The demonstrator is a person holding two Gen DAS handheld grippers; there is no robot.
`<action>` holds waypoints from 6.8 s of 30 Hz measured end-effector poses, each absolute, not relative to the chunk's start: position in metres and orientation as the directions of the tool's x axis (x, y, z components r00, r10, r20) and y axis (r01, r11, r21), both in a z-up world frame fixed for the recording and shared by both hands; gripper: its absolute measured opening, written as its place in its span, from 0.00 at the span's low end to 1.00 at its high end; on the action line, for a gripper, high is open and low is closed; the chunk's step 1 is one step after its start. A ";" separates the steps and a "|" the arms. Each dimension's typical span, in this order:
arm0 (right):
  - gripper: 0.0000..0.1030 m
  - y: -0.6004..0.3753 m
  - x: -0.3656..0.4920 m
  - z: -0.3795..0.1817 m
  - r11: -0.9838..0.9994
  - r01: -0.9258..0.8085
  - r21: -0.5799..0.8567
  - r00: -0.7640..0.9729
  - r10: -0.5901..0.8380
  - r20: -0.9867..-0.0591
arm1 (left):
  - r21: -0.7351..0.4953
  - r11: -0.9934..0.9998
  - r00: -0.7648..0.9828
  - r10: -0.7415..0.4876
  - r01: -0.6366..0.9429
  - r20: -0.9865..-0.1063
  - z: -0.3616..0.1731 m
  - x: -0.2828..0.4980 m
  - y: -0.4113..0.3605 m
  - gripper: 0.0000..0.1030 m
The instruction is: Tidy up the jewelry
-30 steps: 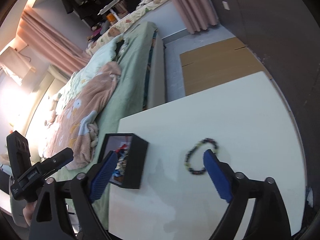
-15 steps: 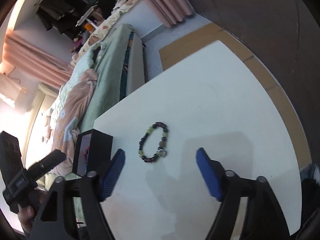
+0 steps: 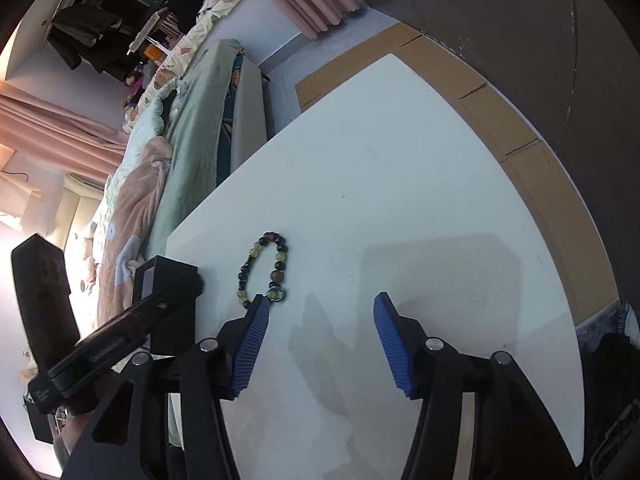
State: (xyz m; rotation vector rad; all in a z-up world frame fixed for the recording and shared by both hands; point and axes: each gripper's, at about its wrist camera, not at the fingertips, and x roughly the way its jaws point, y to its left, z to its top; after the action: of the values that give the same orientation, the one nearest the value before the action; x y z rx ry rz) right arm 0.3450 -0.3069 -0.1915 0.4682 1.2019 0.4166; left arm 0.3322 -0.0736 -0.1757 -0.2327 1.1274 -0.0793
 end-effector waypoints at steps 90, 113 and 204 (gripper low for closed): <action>0.10 -0.121 0.314 -0.089 0.845 -0.467 0.261 0.389 0.461 -0.797 | -0.279 0.922 0.609 -0.062 -0.268 -0.791 -0.087 0.225 0.104 0.73; 0.10 -0.054 0.323 -0.072 0.778 -0.517 0.356 0.308 0.557 -0.771 | -0.282 0.897 0.634 -0.003 -0.340 -0.773 -0.077 0.186 0.157 0.94; 0.93 -0.320 0.091 0.020 0.886 -0.347 0.308 0.600 0.462 -0.654 | -0.132 0.991 0.749 -0.060 -0.037 -0.660 0.022 0.027 -0.021 0.95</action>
State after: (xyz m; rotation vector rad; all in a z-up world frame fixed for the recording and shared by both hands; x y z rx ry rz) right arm 0.0908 -0.3196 0.0200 0.1546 0.8003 0.4708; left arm 0.0273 -0.0205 0.0222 -0.1400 0.7251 -0.0126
